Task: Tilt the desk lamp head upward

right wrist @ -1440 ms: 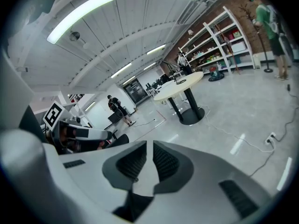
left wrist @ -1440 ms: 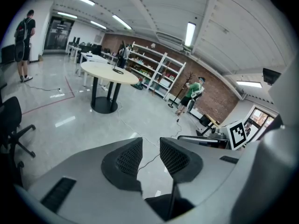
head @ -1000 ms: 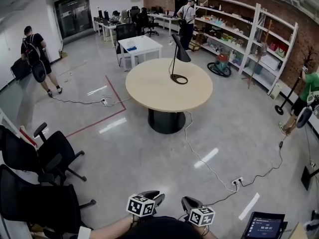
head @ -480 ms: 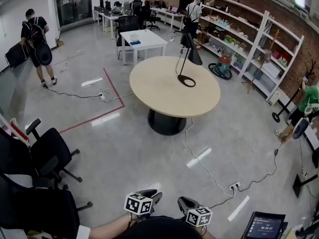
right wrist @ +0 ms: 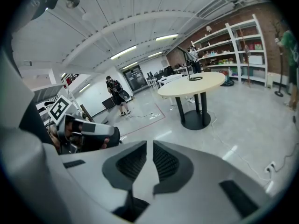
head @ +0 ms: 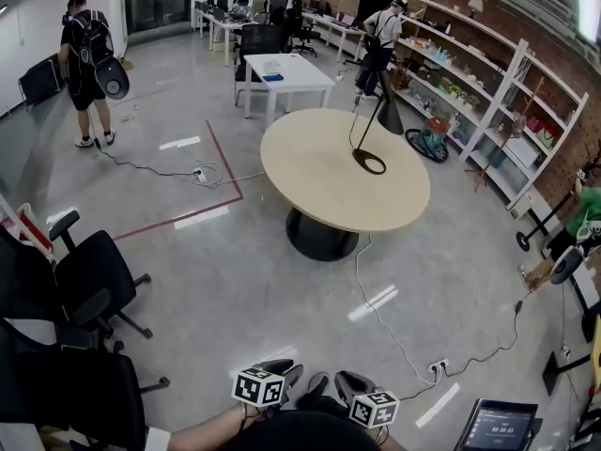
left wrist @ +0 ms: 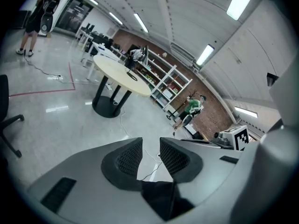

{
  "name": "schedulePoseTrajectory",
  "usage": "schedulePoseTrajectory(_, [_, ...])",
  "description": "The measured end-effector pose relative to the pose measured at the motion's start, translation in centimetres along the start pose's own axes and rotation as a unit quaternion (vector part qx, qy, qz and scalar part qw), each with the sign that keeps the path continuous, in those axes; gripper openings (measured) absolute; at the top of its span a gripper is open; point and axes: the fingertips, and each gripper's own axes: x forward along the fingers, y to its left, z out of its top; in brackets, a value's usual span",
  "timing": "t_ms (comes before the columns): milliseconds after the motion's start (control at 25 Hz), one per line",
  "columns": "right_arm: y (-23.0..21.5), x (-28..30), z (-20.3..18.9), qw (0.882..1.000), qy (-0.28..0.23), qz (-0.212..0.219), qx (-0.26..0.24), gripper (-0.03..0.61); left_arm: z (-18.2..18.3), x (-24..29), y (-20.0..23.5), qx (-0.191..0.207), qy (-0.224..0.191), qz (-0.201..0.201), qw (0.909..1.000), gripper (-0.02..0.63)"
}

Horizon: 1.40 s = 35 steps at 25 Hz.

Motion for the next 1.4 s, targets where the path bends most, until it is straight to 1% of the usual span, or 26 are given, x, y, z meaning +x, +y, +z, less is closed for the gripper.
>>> schedulePoseTrajectory(160, [-0.1,2.1,0.7,1.000,0.013,0.015,-0.007,0.043,1.0,-0.1,1.8,-0.015,-0.010,0.019,0.9996,0.123])
schedulePoseTrajectory(280, [-0.8,3.6,2.0,1.000,0.015,0.020,-0.007,0.043,2.3,0.0,3.0,-0.023,-0.019,0.036,0.9989,0.123])
schedulePoseTrajectory(520, [-3.3,6.2,4.6,0.999,0.025,0.041,-0.017,0.043,5.2,2.5,4.2,-0.025,-0.029,0.061,0.9974,0.123])
schedulePoseTrajectory(640, [-5.3,7.1,6.6,0.999,0.020,0.042,-0.011,0.043,6.7,4.6,4.1,-0.020,-0.021,0.063,0.9976,0.123])
schedulePoseTrajectory(880, [-9.1,8.2,9.0,0.999,0.027,0.046,0.007,0.043,9.3,8.8,3.3,-0.008,0.001,0.065,0.9978,0.123])
schedulePoseTrajectory(1000, [-11.5,8.6,10.6,0.998,0.024,0.046,0.028,0.043,10.9,10.4,2.9,-0.007,0.006,0.076,0.9971,0.123])
schedulePoseTrajectory(1160, [-14.0,9.4,13.0,0.996,0.007,0.070,0.054,0.043,13.0,12.4,2.5,-0.004,0.004,0.091,0.9958,0.123])
schedulePoseTrajectory(1400, [-17.4,10.8,15.7,0.996,0.004,0.082,0.047,0.043,15.8,15.3,2.0,0.003,-0.008,0.110,0.9939,0.123])
